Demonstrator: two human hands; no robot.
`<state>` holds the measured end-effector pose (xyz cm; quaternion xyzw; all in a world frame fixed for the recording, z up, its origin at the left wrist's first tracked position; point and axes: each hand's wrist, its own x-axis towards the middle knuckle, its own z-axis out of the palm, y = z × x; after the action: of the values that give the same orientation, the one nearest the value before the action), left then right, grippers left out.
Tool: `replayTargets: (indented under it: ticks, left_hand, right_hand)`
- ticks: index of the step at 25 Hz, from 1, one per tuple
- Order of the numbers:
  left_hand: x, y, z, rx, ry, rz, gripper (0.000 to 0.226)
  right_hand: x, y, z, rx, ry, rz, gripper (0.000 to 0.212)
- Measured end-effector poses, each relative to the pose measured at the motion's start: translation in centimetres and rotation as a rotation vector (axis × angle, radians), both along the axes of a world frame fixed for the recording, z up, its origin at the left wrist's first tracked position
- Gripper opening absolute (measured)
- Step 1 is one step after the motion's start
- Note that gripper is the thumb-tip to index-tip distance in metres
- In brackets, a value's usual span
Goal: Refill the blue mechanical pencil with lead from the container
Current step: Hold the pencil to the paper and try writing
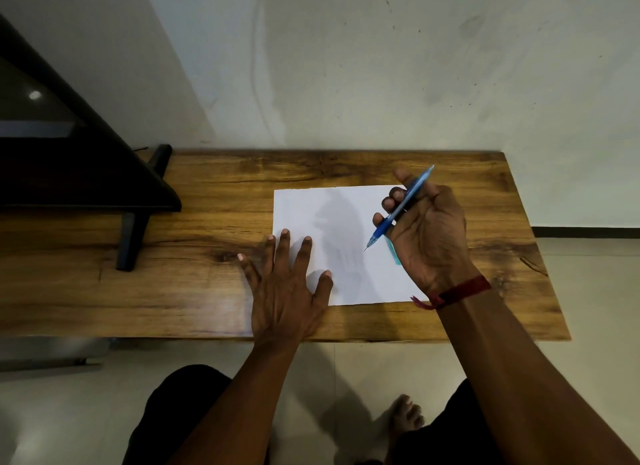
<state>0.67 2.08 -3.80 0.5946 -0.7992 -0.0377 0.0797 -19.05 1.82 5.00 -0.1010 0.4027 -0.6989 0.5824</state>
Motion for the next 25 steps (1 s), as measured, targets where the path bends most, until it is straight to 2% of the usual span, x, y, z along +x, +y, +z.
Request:
replayTargets:
  ticks: [2, 7, 12, 15, 17, 20, 25]
  left_hand:
    - [0.1, -0.1, 0.1, 0.005, -0.006, -0.002, 0.067]
    - [0.1, -0.1, -0.1, 0.02, 0.004, -0.01, 0.067]
    - [0.2, -0.2, -0.4, 0.021, 0.004, -0.018, 0.069]
    - [0.2, -0.2, -0.6, 0.022, 0.013, -0.017, 0.071]
    - [0.2, -0.2, -0.6, 0.026, 0.012, -0.019, 0.071]
    - [0.1, -0.2, -0.7, 0.027, 0.009, -0.012, 0.072]
    - [0.0, -0.3, -0.8, 0.036, -0.01, -0.011, 0.073]
  right_hand:
    - [0.5, 0.3, -0.2, 0.049, 0.063, 0.005, 0.03]
    - [1.5, 0.0, 0.1, 0.171, 0.364, 0.052, 0.017]
    - [2.5, -2.1, -0.4, 0.476, 0.797, 0.135, 0.037]
    - [2.0, -3.5, -1.1, 0.62, 0.986, 0.143, 0.029]
    - [1.9, -4.0, -1.7, 0.661, 1.068, 0.179, 0.026]
    - [2.0, -4.5, -2.9, 0.693, 1.21, 0.244, 0.032]
    - [2.3, -5.0, -3.8, 0.649, 1.396, 0.324, 0.03]
